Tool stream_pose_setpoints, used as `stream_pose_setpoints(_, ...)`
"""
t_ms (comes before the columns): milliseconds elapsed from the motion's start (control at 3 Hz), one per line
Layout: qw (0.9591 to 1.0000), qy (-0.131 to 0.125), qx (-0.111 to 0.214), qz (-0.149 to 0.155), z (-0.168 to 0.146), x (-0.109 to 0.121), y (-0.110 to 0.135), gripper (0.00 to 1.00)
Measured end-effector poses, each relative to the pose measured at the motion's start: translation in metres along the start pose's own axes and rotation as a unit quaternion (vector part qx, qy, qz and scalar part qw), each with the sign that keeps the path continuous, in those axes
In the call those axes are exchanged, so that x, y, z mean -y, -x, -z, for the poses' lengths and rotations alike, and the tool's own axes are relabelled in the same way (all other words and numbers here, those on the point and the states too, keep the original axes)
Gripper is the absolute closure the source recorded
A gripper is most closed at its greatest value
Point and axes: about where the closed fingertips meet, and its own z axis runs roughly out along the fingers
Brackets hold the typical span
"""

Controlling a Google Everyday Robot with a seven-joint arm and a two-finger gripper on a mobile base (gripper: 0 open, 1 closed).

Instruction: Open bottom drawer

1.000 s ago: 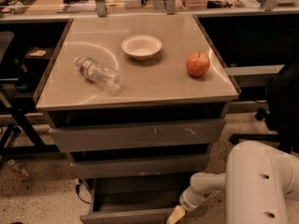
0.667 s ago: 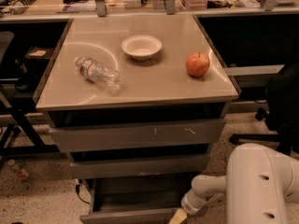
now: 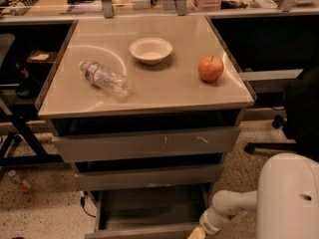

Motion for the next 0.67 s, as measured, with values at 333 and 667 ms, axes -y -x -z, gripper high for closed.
stream_pose_setpoints(333, 0.9998, 0.0, 0.006, -0.019, 0.0151, -0.0084, -0.0098, 0.0)
stream_pose_setpoints(667, 0.9998, 0.0, 0.006, -0.018, 0.015, -0.0085, -0.0094, 0.0)
